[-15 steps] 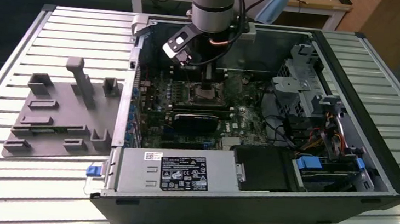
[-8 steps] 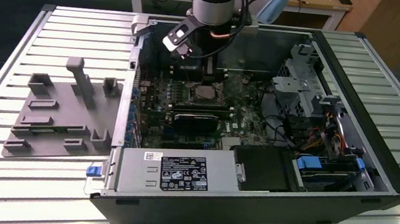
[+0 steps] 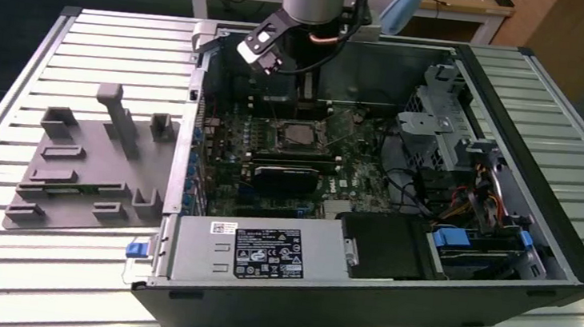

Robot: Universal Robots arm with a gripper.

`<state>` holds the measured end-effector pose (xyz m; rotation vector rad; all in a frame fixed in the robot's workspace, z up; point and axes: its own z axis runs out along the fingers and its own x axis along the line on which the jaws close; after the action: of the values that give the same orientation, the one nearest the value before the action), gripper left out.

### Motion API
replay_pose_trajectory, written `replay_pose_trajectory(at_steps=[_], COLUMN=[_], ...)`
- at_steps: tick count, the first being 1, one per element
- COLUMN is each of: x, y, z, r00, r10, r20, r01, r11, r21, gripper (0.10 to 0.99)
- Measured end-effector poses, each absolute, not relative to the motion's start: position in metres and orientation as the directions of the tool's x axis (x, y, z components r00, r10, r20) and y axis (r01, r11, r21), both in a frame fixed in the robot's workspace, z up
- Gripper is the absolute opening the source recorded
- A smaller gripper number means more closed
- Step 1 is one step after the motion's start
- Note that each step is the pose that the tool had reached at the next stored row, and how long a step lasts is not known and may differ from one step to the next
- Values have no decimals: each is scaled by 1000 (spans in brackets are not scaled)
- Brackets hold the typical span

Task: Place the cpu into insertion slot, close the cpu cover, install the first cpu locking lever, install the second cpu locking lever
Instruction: 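Place the cpu into insertion slot, then close the cpu cover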

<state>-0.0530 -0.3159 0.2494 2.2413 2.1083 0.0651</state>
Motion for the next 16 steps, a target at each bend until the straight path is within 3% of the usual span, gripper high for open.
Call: replay_pose_trajectory(at_steps=[16], x=[-53], y=[-316], z=[258], r00=[62], r10=[998], r20=[-14], r01=[995], r11=[-60], r21=[75], gripper=[102])
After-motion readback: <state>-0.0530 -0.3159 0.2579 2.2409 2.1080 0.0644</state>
